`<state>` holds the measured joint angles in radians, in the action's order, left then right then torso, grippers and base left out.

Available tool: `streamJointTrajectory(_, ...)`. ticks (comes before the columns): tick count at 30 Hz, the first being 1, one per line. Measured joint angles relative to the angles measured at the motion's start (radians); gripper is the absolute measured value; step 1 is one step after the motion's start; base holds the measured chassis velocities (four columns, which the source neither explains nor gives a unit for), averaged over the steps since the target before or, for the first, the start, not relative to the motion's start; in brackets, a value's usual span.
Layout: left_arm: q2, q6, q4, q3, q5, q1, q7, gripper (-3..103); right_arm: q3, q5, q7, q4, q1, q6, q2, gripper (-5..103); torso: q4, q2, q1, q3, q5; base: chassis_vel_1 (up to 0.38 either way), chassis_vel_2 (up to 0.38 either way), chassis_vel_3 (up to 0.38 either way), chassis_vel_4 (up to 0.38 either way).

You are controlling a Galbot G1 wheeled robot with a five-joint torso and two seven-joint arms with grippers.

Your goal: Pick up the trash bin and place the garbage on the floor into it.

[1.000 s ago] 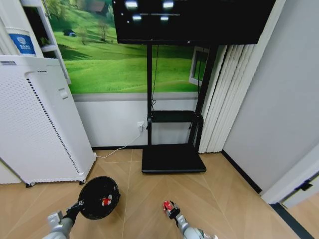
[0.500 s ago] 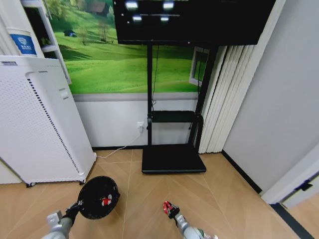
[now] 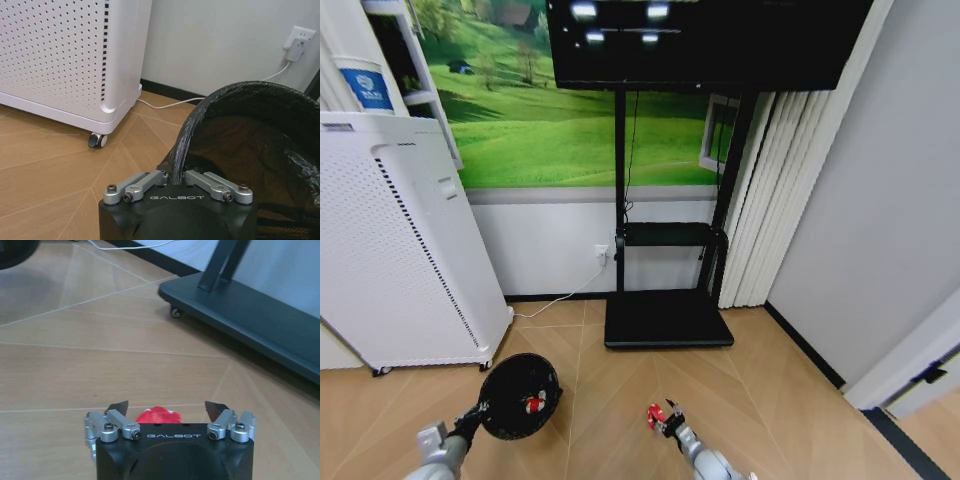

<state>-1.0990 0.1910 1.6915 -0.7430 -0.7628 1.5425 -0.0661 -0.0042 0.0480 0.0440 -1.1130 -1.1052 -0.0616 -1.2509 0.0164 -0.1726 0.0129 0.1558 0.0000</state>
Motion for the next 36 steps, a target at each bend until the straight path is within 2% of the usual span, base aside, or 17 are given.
streamJointTrajectory(2, 0.0, 0.0, -0.001, 0.0, 0.001, 0.0, 0.0, 2, -0.024, -0.008, 0.008, 0.009, 0.012, 0.006, -0.001, 97, -0.0001, 0.0, 0.0, 0.0, 0.0, 0.0, 0.0, 0.0, 0.0)
streamJointTrajectory(5, 0.0, -0.001, -0.002, 0.0, 0.001, 0.002, 0.0, 2, -0.054, -0.013, 0.012, 0.033, 0.032, 0.009, -0.009, 100, -0.0001, 0.0, 0.0, 0.0, 0.0, 0.0, 0.0, 0.0, 0.0)
streamJointTrajectory(14, -0.008, -0.007, 0.001, -0.014, 0.002, 0.017, 0.006, 2, -0.1, 0.002, 0.017, 0.15, 0.105, -0.002, -0.047, 100, -0.0003, 0.0, 0.0, 0.0, 0.0, 0.0, 0.0, 0.0, 0.0)
streamJointTrajectory(30, -0.011, -0.015, 0.004, -0.011, -0.006, 0.008, 0.01, 2, -0.073, 0.064, 0.02, 0.293, 0.156, -0.032, -0.072, 100, 0.0, 0.0, 0.0, 0.0, 0.0001, 0.0, 0.0, 0.0, 0.0)
streamJointTrajectory(31, -0.011, -0.016, 0.004, -0.011, -0.008, 0.008, 0.01, 2, -0.07, 0.082, 0.02, 0.315, 0.162, -0.041, -0.078, 103, -0.0001, 0.0, 0.0, 0.0, 0.0, 0.0, 0.0, 0.0, 0.0)
streamJointTrajectory(35, -0.009, -0.018, 0.004, -0.015, -0.012, 0.009, 0.011, 2, -0.065, 0.107, 0.024, 0.35, 0.174, -0.065, -0.09, 91, -0.0001, 0.0, 0.0, 0.0, -0.0001, 0.0, 0.0, 0.0, 0.0)
streamJointTrajectory(36, -0.009, -0.018, 0.004, -0.016, -0.012, 0.01, 0.011, 2, -0.064, 0.107, 0.025, 0.353, 0.175, -0.067, -0.092, 91, -0.0001, 0.0, 0.0, 0.0, -0.0001, 0.0, 0.0, 0.0, 0.0)
